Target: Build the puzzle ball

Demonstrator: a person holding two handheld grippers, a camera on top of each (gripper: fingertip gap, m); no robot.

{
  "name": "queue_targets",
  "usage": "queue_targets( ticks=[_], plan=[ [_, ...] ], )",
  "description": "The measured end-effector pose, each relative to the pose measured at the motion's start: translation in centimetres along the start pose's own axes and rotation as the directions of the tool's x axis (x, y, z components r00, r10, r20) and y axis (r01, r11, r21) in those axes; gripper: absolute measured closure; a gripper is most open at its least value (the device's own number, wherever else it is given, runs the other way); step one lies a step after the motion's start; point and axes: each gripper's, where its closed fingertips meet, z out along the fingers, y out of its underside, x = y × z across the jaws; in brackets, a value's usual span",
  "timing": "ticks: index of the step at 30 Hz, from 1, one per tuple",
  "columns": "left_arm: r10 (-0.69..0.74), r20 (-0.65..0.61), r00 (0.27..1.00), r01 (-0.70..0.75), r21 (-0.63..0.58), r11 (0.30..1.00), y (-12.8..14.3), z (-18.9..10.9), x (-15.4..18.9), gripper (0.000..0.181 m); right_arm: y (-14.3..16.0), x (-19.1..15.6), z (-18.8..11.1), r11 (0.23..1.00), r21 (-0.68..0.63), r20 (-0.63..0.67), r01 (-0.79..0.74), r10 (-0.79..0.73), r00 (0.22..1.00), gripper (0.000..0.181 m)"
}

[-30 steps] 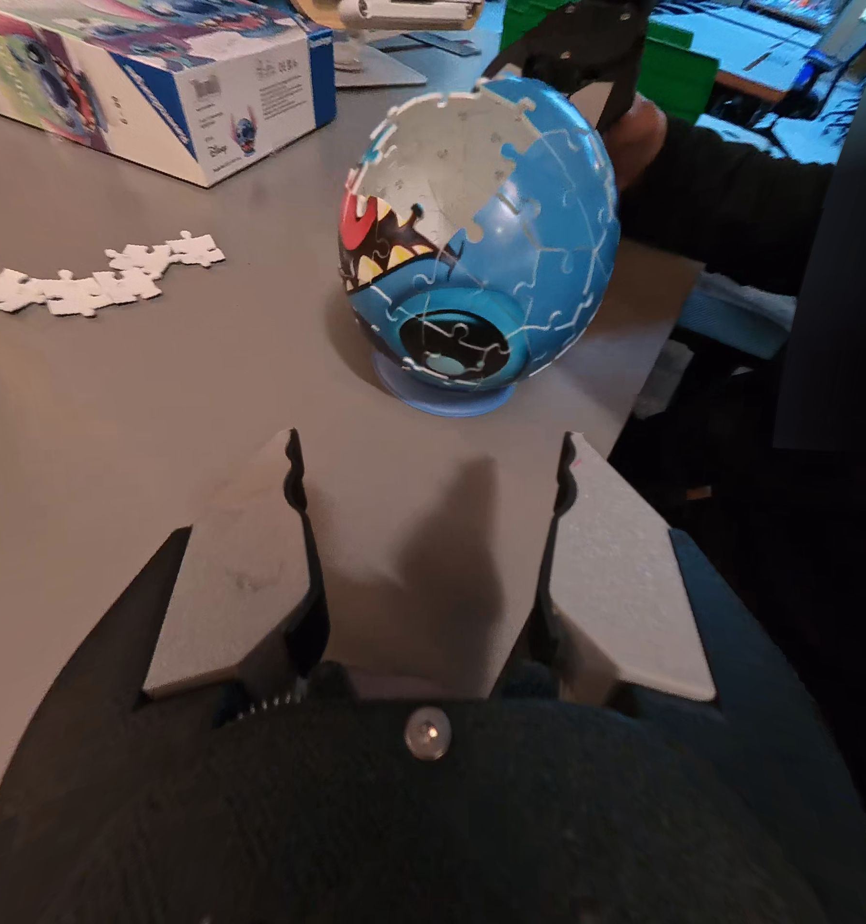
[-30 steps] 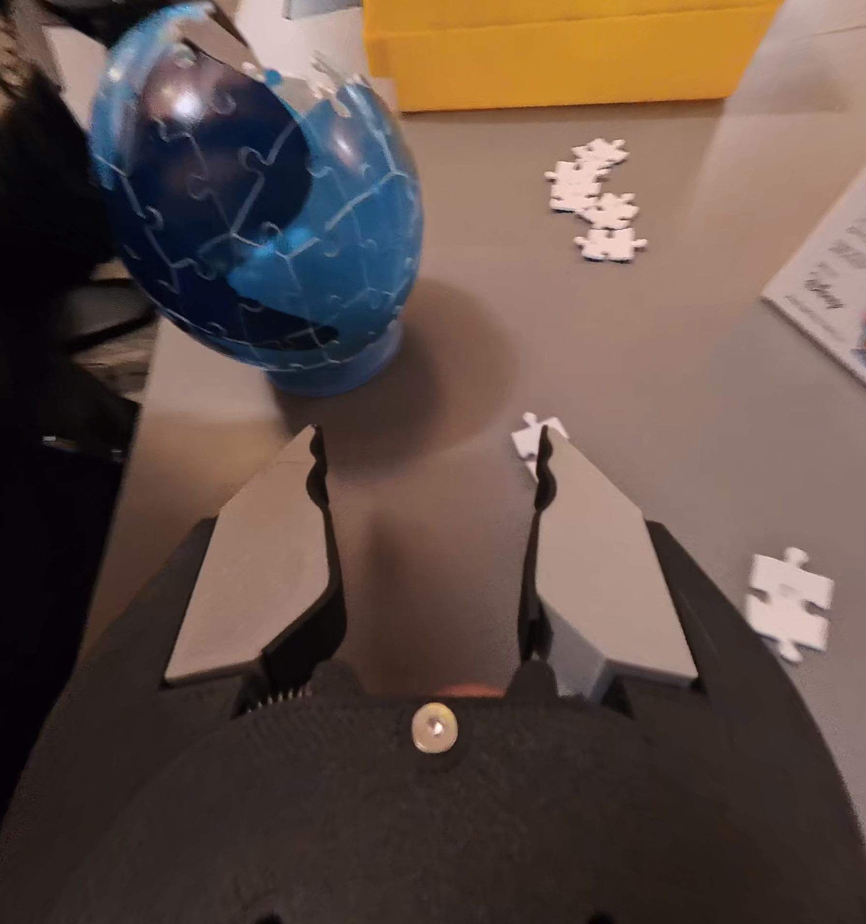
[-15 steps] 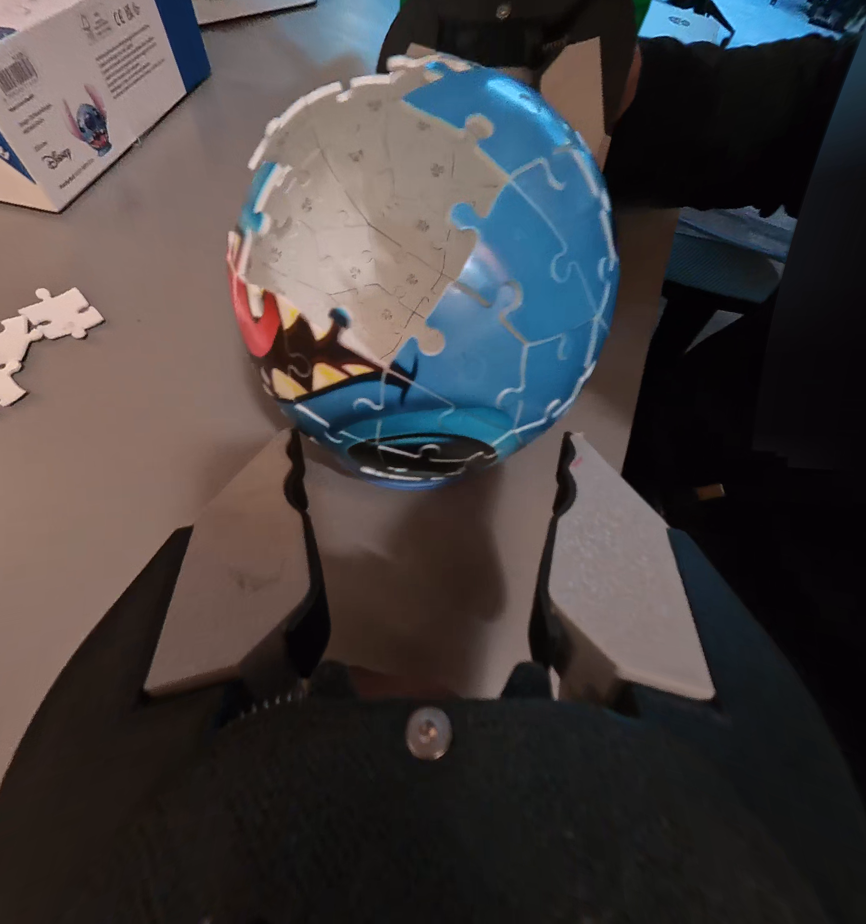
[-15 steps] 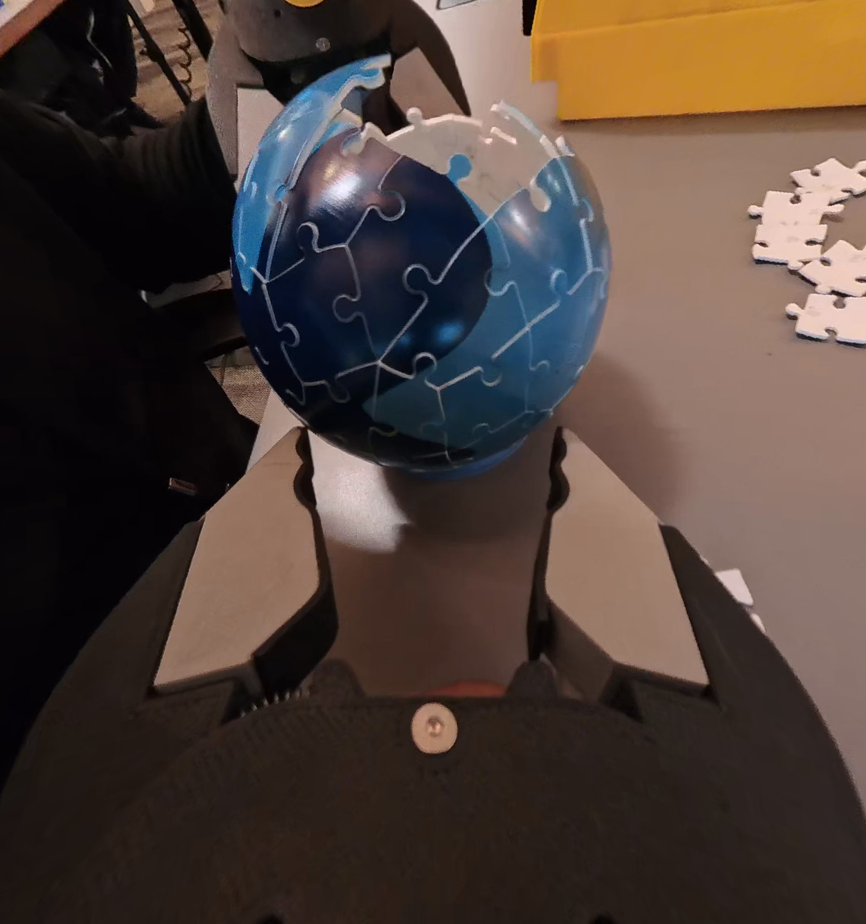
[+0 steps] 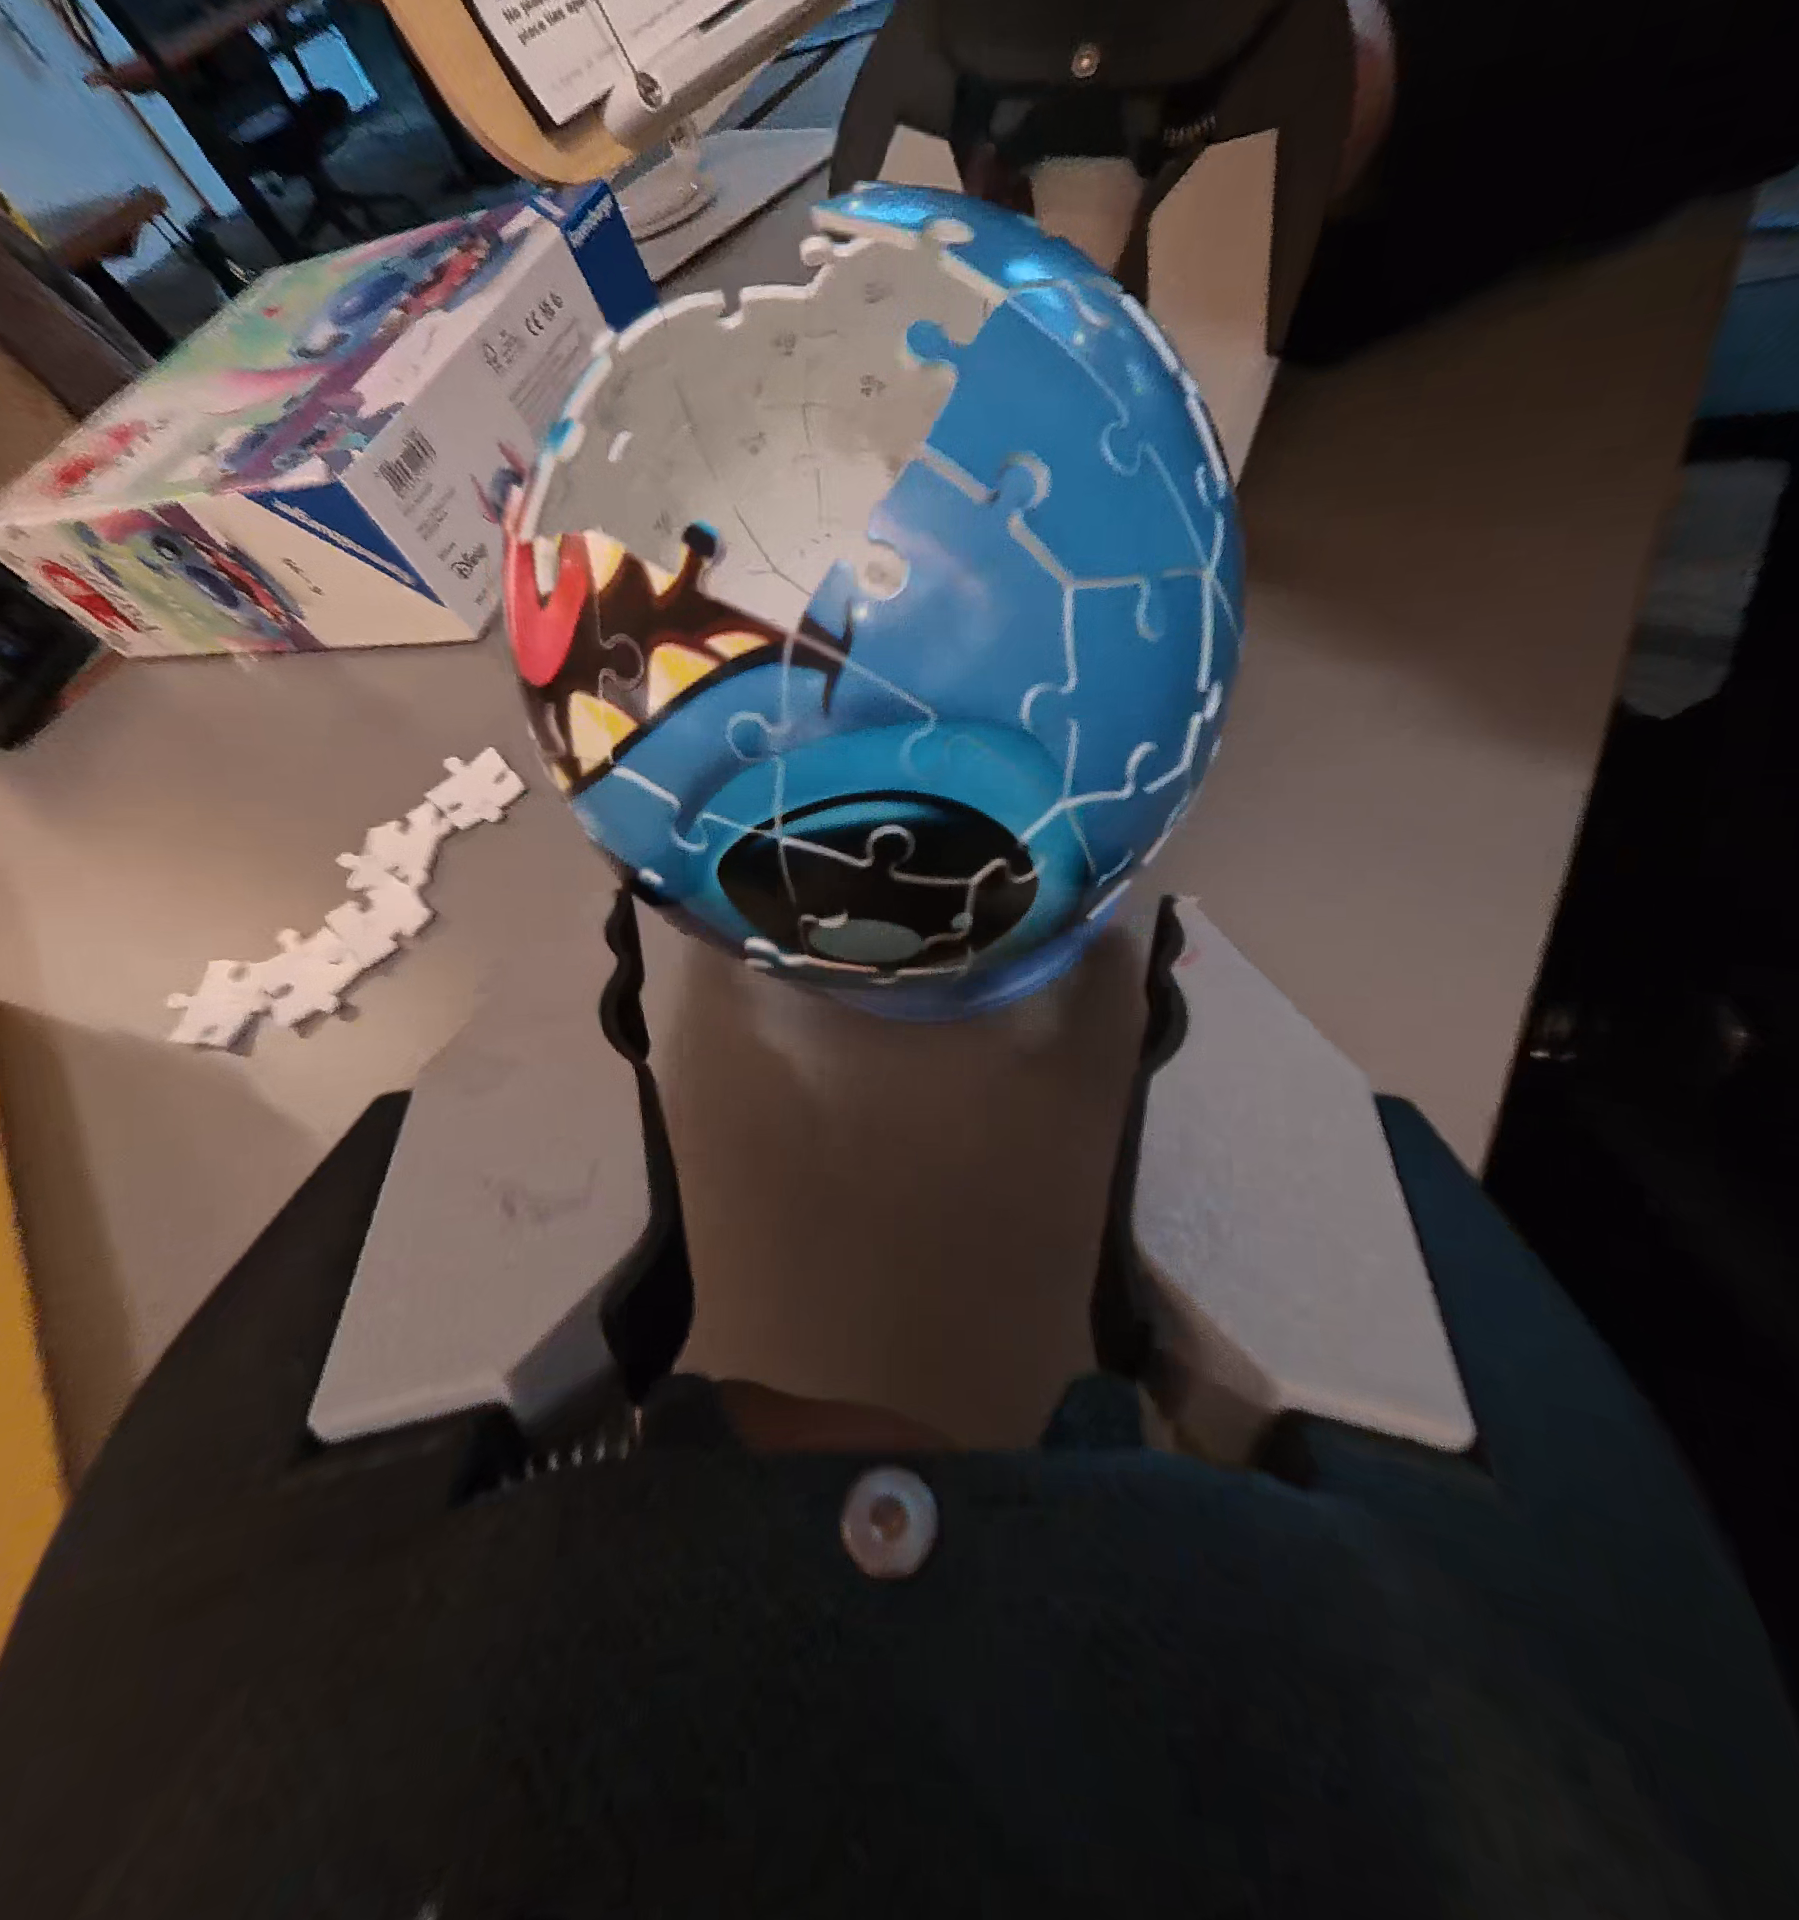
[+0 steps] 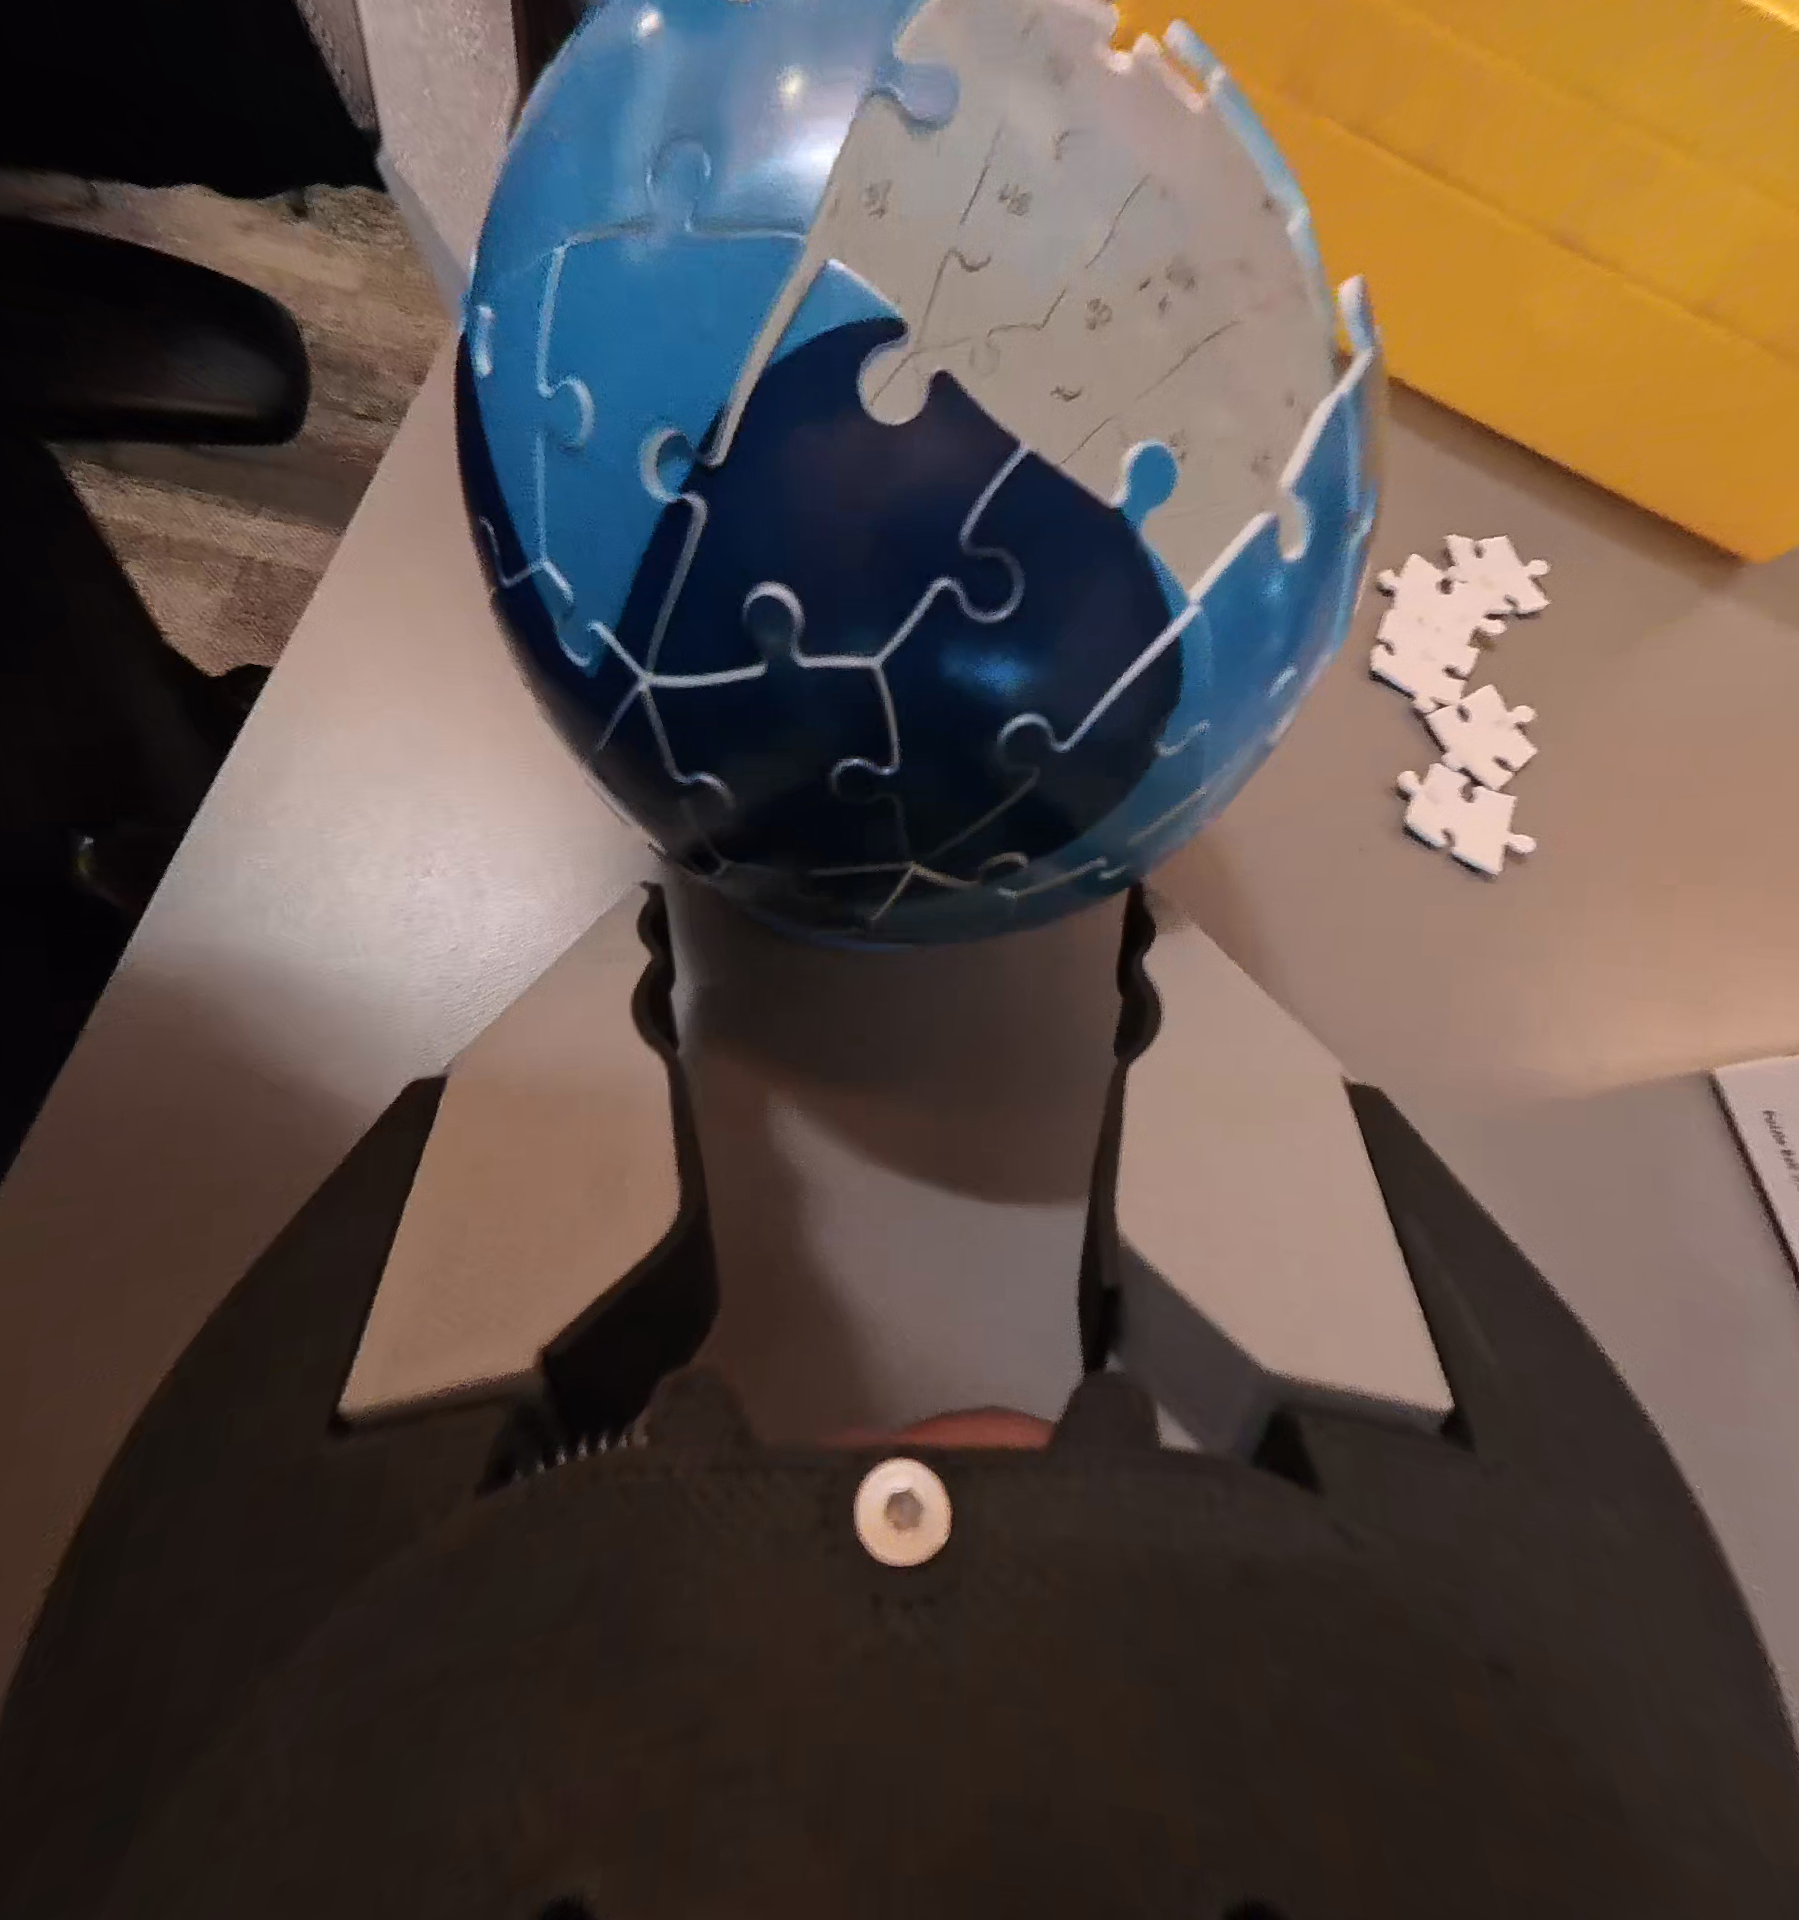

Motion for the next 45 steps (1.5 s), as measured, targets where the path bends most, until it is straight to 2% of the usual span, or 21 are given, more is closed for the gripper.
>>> queue_targets(
  ticks=[4,7,11,13,16,20,25,28,33,39,45],
  plan=[
    [-0.139,-0.096,0.986,0.139,-0.004,0.990,0.1,-0.1,-0.3,0.078,-0.1,0.1,-0.5,0.998,0.035,0.072,-0.050,0.047,0.996,0.089],
    [-0.176,-0.146,0.973,0.178,0.000,0.984,0.0,0.1,-1.1,0.073,-0.1,0.7,-0.5,0.995,0.033,0.126,-0.098,0.093,0.988,0.079],
    [-0.219,-0.240,0.946,0.219,-0.027,0.975,-0.3,0.7,-0.6,0.071,-0.5,0.5,0.2,0.991,0.044,0.211,-0.123,0.111,0.971,0.078],
    [-0.202,-0.259,0.945,0.200,-0.032,0.979,-0.4,0.8,-0.1,0.077,-0.5,0.3,0.6,0.994,0.036,0.229,-0.103,0.092,0.969,0.078],
    [-0.139,-0.210,0.968,0.135,-0.030,0.990,-0.3,1.1,-0.1,0.077,-0.6,0.0,0.9,0.998,0.037,0.222,-0.052,0.042,0.974,0.079],
    [0.005,-0.107,0.994,-0.005,0.004,1.000,-0.7,1.0,-0.4,0.077,-0.6,0.7,1.0,0.996,0.031,0.135,0.080,-0.083,0.987,0.078],
    [0.196,0.019,0.981,-0.196,0.029,0.980,-1.0,0.8,-1.1,0.077,-0.5,1.7,1.2,0.977,0.013,0.043,0.211,-0.211,0.977,0.078],
    [0.246,0.062,0.967,-0.248,0.024,0.969,-0.6,0.7,-1.3,0.077,-0.8,2.1,1.4,0.958,0.009,0.004,0.287,-0.287,0.958,0.079],
    [0.179,0.016,0.984,-0.180,0.047,0.983,-0.2,0.3,-1.0,0.081,-1.1,2.5,1.3,0.918,-0.005,-0.022,0.396,-0.396,0.918,0.076],
    [0.095,-0.039,0.995,-0.091,0.079,0.993,-0.2,-1.9,-0.9,0.083,-0.9,2.7,0.0,0.923,0.016,0.003,0.384,-0.385,0.923,0.085],
    [-0.015,0.094,0.995,0.002,0.134,0.991,-2.0,-5.5,-3.7,0.089,-0.3,4.0,-2.0,0.933,0.014,0.007,0.360,-0.360,0.933,0.094]
  ],
)
